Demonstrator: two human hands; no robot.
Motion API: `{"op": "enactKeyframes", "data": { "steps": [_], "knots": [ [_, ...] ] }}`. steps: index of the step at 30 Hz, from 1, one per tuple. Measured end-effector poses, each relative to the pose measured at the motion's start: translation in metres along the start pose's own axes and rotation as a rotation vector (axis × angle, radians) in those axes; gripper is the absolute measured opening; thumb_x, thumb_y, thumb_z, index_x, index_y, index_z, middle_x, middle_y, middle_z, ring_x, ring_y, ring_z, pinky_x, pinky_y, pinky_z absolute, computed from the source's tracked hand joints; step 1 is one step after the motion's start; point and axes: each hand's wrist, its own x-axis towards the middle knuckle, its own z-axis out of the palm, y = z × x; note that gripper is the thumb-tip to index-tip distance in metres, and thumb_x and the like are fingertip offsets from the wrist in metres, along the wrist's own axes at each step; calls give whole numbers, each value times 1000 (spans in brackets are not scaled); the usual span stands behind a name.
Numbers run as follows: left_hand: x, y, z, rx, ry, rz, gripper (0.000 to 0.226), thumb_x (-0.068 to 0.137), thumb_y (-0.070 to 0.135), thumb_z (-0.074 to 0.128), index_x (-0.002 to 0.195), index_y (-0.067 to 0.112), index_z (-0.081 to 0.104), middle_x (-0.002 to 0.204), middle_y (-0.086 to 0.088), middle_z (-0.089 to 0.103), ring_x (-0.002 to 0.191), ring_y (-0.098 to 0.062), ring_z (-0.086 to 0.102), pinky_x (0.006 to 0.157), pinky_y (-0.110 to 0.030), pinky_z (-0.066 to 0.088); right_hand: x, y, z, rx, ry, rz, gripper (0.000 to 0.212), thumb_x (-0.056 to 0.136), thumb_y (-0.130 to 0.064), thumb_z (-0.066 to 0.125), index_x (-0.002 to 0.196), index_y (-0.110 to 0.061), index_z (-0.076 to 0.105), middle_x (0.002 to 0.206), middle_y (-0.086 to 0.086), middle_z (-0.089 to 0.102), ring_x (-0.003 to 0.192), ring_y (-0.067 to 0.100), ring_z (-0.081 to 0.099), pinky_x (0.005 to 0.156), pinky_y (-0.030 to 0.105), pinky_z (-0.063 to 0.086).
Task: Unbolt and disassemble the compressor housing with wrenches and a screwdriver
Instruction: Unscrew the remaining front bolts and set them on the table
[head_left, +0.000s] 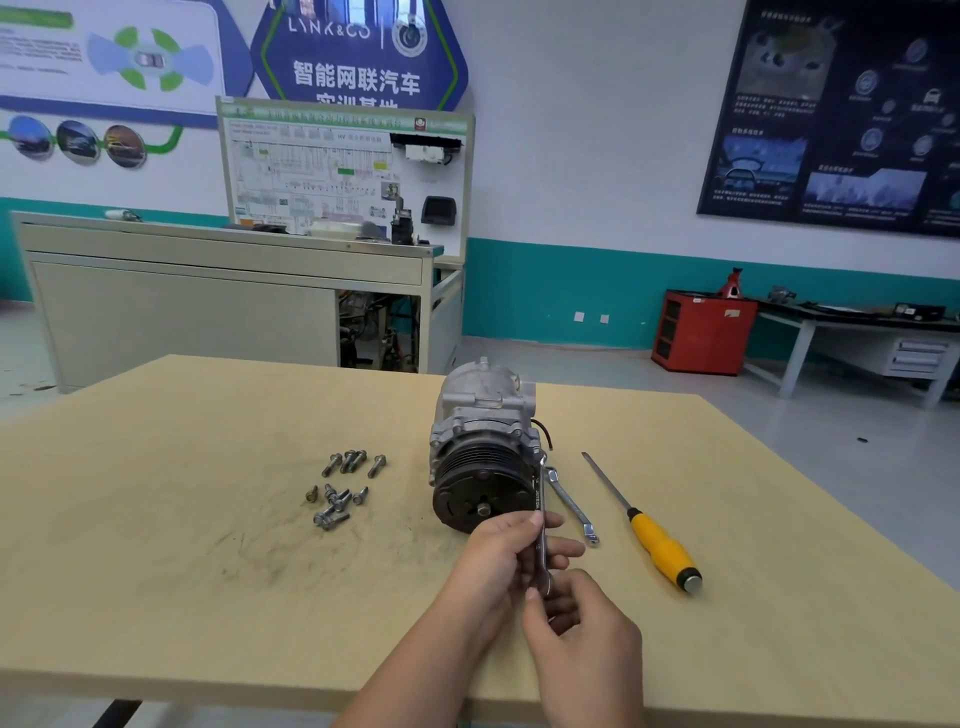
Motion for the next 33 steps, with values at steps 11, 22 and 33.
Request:
{"op": "enactKeyframes", "data": {
  "steps": [11, 22, 33],
  "knots": [
    [4, 7, 16, 564, 76, 143, 26, 99, 22, 44, 85, 14, 64, 66, 4, 72, 56, 2, 63, 45, -6, 37, 13, 14, -15, -157, 14, -101, 29, 71, 1, 71, 81, -23, 58, 67, -11, 55, 59, 9, 52, 56, 7, 37],
    [7, -1, 23, 252, 44, 64, 30, 101, 20, 38, 84, 13, 62, 76, -2, 74, 58, -5, 61, 54, -21, 36, 17, 9, -33, -4, -165, 76, 17, 79, -34, 69, 76, -26, 55, 65, -4, 55, 62, 11, 50, 55, 19, 38],
    [7, 1, 23, 106, 60, -5, 30, 98, 31, 47, 88, 10, 66, 67, -1, 71, 52, -8, 61, 57, -25, 40, 17, 5, -27, -202, -49, -253, 20, 85, -8, 65, 104, -13, 71, 74, 4, 70, 70, 23, 64, 64, 32, 48]
  ]
}}
